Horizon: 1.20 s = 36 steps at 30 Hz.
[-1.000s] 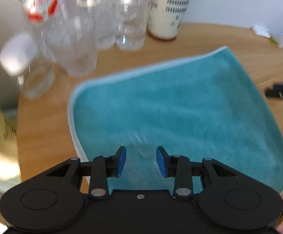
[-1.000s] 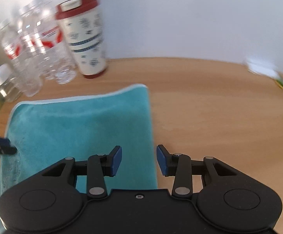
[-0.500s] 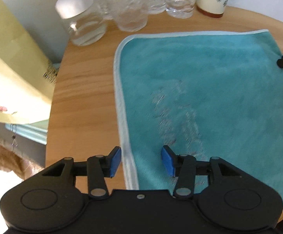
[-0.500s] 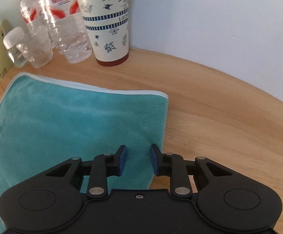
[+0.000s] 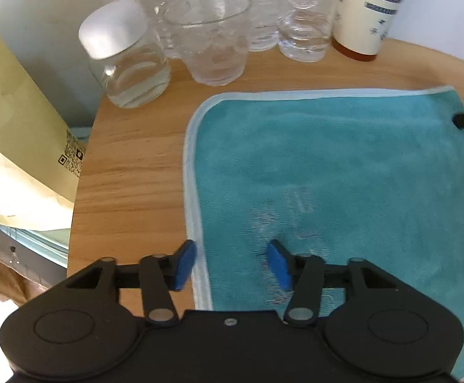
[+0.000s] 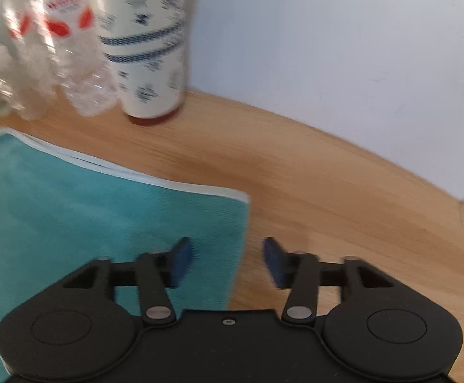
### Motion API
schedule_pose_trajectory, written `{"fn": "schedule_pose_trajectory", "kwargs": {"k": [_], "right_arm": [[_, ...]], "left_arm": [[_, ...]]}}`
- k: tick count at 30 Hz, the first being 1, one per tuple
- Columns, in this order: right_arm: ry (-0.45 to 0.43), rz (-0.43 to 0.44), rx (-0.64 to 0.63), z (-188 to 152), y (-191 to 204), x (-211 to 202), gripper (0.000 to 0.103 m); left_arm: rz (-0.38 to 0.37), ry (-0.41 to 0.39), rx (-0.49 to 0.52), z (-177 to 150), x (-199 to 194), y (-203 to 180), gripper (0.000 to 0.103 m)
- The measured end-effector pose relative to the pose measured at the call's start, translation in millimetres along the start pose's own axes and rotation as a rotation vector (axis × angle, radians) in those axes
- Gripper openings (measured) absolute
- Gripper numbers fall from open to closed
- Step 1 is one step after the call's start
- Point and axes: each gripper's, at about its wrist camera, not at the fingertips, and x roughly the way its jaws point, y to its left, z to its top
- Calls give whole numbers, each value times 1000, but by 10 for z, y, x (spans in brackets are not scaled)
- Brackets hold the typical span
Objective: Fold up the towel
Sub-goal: 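Move both grippers to the folded towel's edge and lower them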
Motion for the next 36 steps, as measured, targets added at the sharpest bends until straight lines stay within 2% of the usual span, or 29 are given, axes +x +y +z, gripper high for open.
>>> {"fn": "schedule_pose_trajectory", "kwargs": {"k": [3,5,7,13,15,16,19,25,29,33,36], "right_arm": [[-17,-28,27,-32,-26,-168,53],[2,-14,62,-158,-42,-403,54],[-6,-28,100,-357,-18,-653,55],[30,-15,239,-1037,60,-1144,55],[52,-26,267,-1254,121,-1258,55],[62,-31,277,-1355,156,-1302,55],[82,-30,289,-1591,245,-1357,55],[92,-21,340,-1840,305,-1390,55],[118,14,351,-1947,287,-1356,55],[125,54,354,-2040,291,-1318,55],[120,69,342,-2092,305,-1303,55]], "left_arm": [[1,3,7,-11,-69,56,56],[-49,-2,17,-55,-162,107,56],[-96,-12,36,-125,-272,161,56],[-92,-60,92,-498,-499,327,56],[-101,-65,107,-612,-545,374,66],[-108,-59,109,-671,-559,392,66],[-134,-34,106,-931,-595,427,66],[-114,56,30,-1234,-542,386,66],[-135,93,-38,-1354,-534,355,66],[-104,96,-43,-1418,-523,270,66],[-106,110,-94,-1442,-479,270,67]]}}
